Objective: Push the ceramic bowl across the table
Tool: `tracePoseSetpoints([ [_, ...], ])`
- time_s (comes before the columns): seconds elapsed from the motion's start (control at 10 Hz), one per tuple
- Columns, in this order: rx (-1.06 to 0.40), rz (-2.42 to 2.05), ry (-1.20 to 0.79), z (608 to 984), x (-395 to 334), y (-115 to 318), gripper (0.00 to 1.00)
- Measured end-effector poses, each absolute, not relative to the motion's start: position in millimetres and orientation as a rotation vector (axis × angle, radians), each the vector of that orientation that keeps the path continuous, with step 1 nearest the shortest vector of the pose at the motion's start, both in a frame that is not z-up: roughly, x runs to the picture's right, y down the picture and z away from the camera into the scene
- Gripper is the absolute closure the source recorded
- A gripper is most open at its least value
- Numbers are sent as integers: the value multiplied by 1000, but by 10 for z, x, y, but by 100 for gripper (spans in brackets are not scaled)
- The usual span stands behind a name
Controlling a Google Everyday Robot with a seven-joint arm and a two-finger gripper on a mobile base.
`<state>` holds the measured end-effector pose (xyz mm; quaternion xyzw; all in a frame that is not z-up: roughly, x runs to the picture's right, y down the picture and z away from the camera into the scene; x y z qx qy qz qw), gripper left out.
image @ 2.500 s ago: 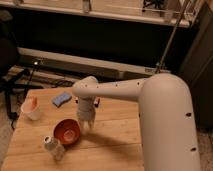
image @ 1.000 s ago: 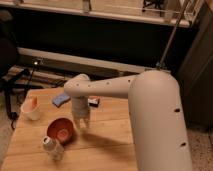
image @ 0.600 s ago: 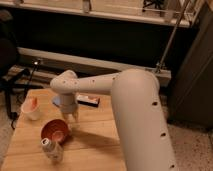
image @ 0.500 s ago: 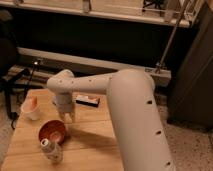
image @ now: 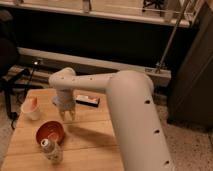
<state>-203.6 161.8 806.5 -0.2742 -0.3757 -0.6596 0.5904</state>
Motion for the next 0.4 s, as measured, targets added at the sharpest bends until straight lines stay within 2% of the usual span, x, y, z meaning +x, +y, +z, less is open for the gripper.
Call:
tracePoseSetpoints([
  [0.4,-681,-1308,-782,8160,-1474,1614,54],
])
